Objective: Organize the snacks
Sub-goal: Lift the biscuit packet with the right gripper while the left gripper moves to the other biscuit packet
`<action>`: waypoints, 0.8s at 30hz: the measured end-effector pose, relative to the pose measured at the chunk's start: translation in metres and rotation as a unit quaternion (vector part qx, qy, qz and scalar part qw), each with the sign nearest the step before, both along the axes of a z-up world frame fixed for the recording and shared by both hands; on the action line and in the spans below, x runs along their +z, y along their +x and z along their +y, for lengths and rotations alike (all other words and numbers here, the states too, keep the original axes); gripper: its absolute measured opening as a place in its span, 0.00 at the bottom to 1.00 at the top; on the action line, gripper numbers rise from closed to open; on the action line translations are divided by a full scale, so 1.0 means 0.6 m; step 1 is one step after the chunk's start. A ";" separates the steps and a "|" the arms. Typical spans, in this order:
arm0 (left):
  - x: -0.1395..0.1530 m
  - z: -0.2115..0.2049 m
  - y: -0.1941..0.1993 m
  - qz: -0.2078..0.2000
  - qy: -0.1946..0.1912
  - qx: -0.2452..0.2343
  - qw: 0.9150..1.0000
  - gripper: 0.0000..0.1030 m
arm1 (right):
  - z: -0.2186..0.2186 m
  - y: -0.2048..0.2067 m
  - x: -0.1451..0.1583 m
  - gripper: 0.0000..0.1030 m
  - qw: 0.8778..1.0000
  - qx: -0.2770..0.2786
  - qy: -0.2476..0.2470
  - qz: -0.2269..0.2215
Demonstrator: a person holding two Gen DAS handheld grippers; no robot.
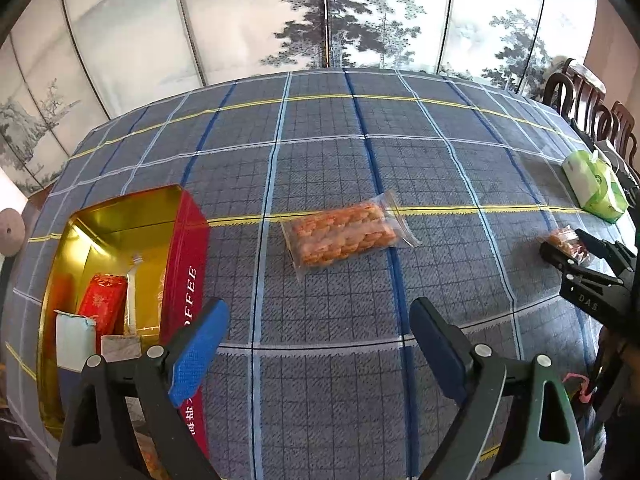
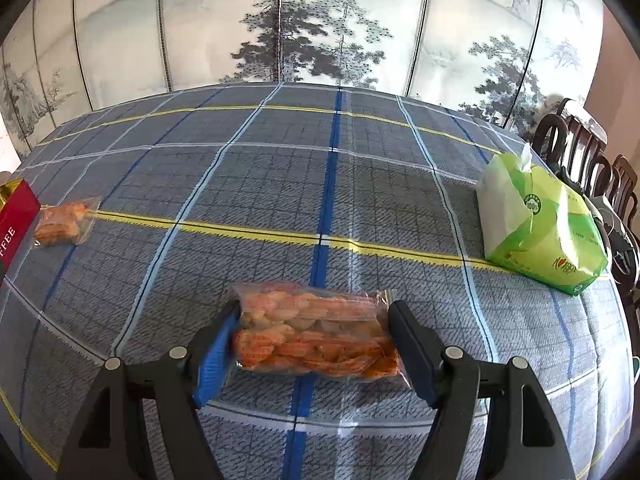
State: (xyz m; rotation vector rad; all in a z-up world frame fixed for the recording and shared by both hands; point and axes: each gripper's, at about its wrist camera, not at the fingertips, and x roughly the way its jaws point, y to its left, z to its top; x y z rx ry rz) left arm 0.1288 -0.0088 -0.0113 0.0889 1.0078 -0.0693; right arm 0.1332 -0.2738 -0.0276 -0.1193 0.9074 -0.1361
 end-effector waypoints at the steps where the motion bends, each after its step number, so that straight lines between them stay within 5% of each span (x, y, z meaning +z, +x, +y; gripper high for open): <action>1: 0.000 -0.001 0.002 0.000 0.000 0.000 1.000 0.87 | -0.002 0.002 0.001 0.73 1.000 -0.003 0.000 0.000; 8: 0.001 -0.003 0.011 -0.004 -0.007 -0.004 1.000 0.88 | -0.008 0.009 0.000 0.73 1.000 -0.010 0.000 -0.001; 14: 0.005 -0.009 0.026 -0.017 -0.018 -0.004 1.000 0.99 | -0.008 0.009 0.000 0.73 1.000 -0.010 0.001 -0.001; 24: -0.015 -0.025 0.066 -0.005 -0.026 0.010 1.000 0.99 | -0.008 0.010 0.001 0.74 1.000 -0.010 0.002 0.000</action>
